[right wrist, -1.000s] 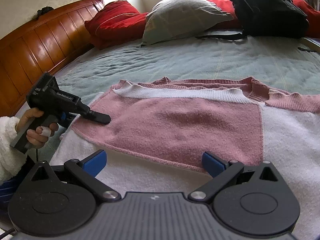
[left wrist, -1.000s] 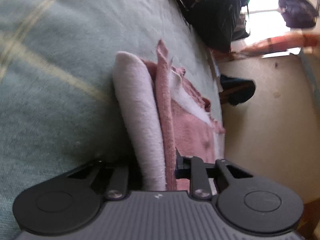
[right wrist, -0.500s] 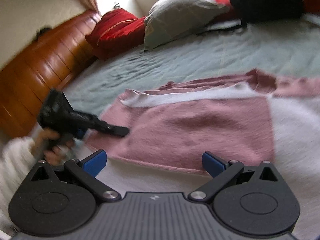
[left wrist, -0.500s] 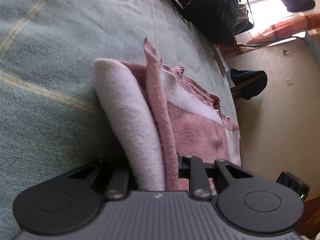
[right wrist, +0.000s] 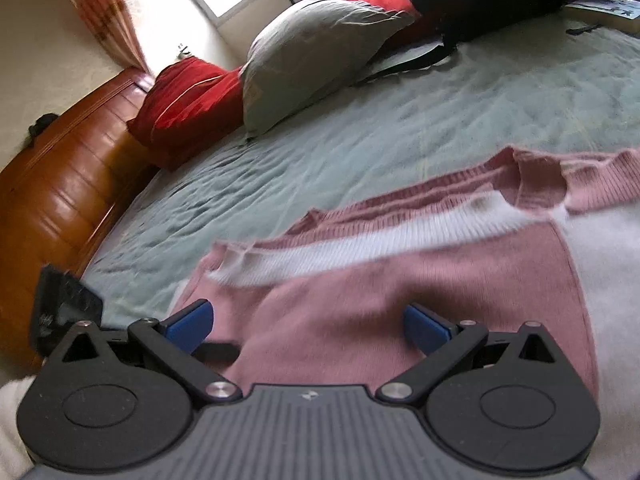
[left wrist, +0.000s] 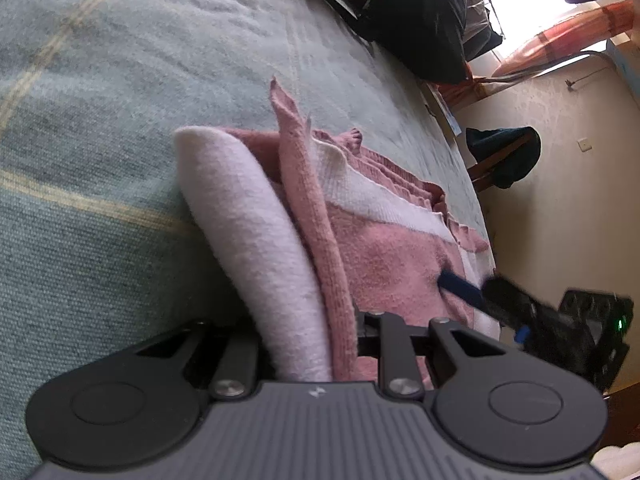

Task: Fold clothes
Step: 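Hold the sweater end in the closed left tool and lift it slightly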

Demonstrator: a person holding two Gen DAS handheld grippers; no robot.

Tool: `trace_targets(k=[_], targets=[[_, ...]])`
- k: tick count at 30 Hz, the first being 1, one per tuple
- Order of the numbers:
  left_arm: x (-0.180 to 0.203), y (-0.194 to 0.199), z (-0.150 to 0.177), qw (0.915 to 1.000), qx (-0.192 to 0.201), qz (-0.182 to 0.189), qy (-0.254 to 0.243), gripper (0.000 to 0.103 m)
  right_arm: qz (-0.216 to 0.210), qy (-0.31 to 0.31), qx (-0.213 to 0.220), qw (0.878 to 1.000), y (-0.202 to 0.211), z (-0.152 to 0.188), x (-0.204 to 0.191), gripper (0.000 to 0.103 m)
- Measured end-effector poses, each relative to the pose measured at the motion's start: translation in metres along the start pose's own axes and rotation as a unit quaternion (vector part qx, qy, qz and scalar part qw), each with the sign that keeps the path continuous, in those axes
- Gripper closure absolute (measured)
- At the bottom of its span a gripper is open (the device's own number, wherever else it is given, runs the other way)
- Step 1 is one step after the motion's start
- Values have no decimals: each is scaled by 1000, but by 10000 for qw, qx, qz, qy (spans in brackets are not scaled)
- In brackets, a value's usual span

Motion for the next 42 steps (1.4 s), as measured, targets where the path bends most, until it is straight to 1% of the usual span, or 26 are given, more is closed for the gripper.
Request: trace_targets(k=[8, 11, 15, 18, 20, 25, 28, 31, 33, 37, 40, 42], targets=[[5, -1, 2, 9998, 44, -99, -141, 80, 293, -102, 45, 9995, -38, -24, 11, 0], [5, -1, 2, 9998, 64, -126, -149, 80, 294, -130, 9, 9995, -38, -26, 13, 0], [6, 0, 4, 9997, 94, -177, -161, 80, 230, -257, 9, 9994, -10, -19, 6, 0], [7, 0, 5, 9995, 119, -234, -176, 80, 134, -408, -56, 9991, 9, -5, 1, 0], [8, 0, 5, 9993, 149, -280, -190, 80, 146, -498, -132, 9986, 15, 7, -3, 0], [12, 0, 9, 9986, 263, -394, -214, 80, 175, -517, -94, 9985, 39, 32, -17, 0], [14, 1, 11, 9981, 332, -466, -228, 80, 60, -586, -276, 9979, 47, 44, -25, 0], [14, 0, 11, 9980, 361, -484, -196, 80, 145, -546, -470, 9973, 47, 58, -29, 0], [13, 0, 10, 9981, 364, -468, -155, 80, 131, -540, -474, 9973, 51, 62, -31, 0], [14, 1, 10, 9981, 365, -486, -104, 80, 79, -548, -470, 9974, 59, 60, -33, 0], [16, 6, 11, 9984, 282, -498, -20, 80, 39, -496, -406, 9979, 65, 59, -34, 0], [16, 9, 13, 9987, 154, -481, -89, 80, -9, -452, -406, 9982, 68, 58, -35, 0]])
Point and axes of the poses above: each gripper's, at about its wrist camera, not at the fingertips, and y roughly against the way its jaws point, x to its right, z to its underside, the point moved 3 cm from there along -y, roughly the way its jaws point, and after that the axes turned 11 degrees about y, right-handed, at the moved point
